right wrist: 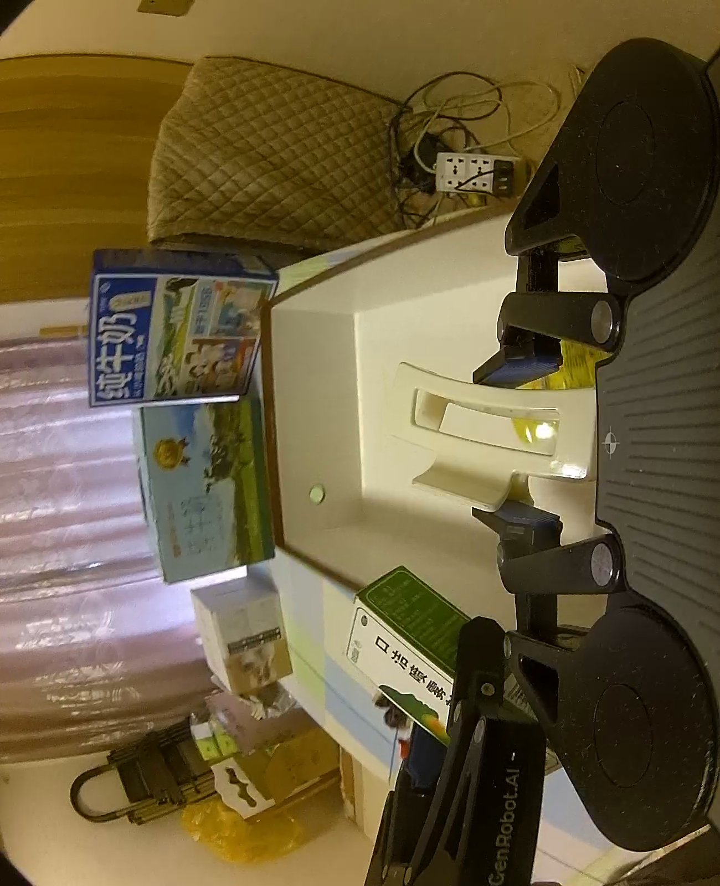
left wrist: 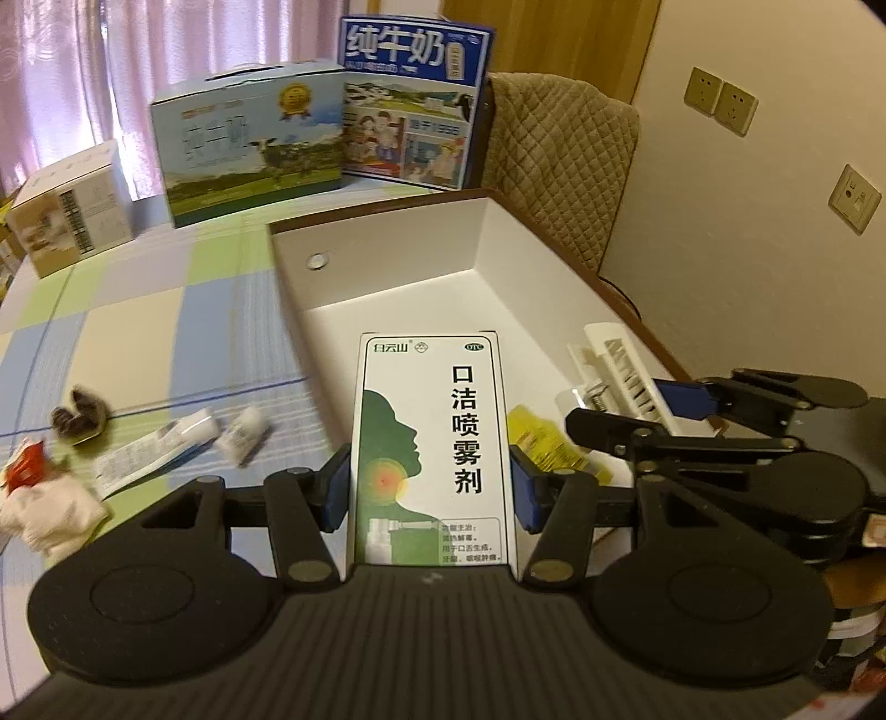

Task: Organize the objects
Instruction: 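Carry the spray box and clip over the cardboard box with both tools, then open the left tool to drop the spray box while the right tool releases the clip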

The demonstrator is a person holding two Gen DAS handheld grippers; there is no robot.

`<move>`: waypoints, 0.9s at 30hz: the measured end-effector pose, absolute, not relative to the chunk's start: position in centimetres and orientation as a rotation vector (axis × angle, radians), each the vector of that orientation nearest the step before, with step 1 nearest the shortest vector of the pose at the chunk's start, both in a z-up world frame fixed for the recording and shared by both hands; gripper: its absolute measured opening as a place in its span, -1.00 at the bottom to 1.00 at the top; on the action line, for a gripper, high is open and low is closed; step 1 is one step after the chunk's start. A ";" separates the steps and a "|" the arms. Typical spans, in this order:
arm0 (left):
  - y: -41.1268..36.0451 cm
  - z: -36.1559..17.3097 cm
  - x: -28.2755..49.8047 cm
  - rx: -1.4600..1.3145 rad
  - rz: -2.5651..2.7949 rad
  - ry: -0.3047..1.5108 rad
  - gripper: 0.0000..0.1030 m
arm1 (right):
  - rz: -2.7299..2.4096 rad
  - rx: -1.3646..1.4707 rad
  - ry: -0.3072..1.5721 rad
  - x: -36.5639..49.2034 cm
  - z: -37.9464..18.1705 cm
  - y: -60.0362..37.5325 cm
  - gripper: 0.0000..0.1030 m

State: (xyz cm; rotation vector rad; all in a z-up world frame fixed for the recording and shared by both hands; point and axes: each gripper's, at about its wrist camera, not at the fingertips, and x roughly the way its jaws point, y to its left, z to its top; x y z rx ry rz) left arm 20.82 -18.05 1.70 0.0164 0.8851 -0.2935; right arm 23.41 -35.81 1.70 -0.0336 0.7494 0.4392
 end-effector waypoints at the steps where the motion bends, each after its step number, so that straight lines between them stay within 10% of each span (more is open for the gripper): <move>1: -18.7 1.5 21.3 0.018 -0.292 0.888 0.00 | 0.441 -0.034 0.754 23.9 1.4 -36.2 -0.21; 27: -22.8 -5.6 30.6 0.085 -0.140 0.984 0.00 | 0.438 -0.252 0.846 31.3 -4.0 -35.6 -0.19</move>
